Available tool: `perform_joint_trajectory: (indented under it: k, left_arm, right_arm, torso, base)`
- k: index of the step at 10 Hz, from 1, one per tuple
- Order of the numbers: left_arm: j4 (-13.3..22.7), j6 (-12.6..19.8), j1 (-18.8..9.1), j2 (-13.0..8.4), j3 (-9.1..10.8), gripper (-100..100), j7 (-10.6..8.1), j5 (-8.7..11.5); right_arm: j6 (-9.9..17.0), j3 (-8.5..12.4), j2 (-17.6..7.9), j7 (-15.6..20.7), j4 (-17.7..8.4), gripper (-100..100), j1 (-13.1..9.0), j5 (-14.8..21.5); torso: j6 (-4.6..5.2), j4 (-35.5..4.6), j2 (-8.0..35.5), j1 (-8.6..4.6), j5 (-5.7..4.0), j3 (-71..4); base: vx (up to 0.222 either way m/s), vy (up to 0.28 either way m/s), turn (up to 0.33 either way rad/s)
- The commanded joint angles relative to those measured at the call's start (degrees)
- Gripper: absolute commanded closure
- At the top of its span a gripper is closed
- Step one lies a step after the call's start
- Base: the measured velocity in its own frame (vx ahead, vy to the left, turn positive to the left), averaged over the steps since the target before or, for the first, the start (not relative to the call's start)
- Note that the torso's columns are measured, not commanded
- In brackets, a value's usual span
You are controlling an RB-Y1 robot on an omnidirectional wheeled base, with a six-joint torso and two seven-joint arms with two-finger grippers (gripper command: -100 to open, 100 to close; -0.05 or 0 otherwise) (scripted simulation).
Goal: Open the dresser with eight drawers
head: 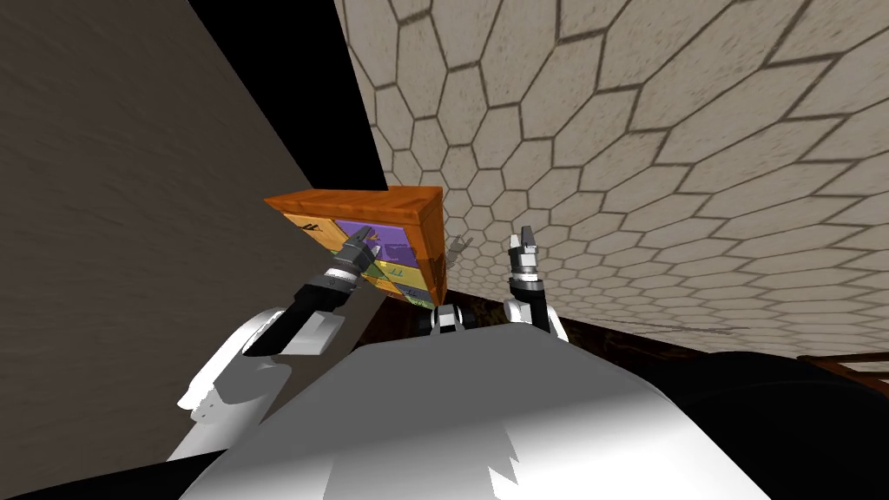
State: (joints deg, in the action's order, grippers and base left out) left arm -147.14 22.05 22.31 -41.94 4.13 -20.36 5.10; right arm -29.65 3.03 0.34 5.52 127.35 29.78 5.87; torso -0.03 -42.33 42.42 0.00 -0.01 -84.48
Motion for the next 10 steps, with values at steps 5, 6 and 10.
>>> perform_joint_trajectory:
  k: [5,6,10]
  left_arm:
    - [9.21,1.69,-6.62,-1.62,3.98,-100,-2.84,0.35]
    - [10.61,2.0,-7.64,-1.88,4.63,-100,-3.29,0.41]
    - [7.81,1.39,-5.6,-1.36,3.32,100,-2.39,0.29]
  right_arm:
    - [0.0,0.0,0.0,0.0,0.0,0,-0.01,0.0]
    - [0.0,0.0,0.0,0.0,0.0,0,-0.01,0.0]
    - [0.0,0.02,-0.01,0.0,0.0,0,0.04,0.0]
  torso:
    - [0.03,0.04,-0.12,0.01,0.01,-0.08]
    - [0.09,0.04,-0.19,0.01,-0.02,-0.15]
    - [-0.04,0.15,-0.54,0.09,0.02,-0.34]
  base:
    - [-0.089,-0.021,-0.189]
    - [-0.102,-0.014,-0.199]
    - [0.002,-0.002,0.089]
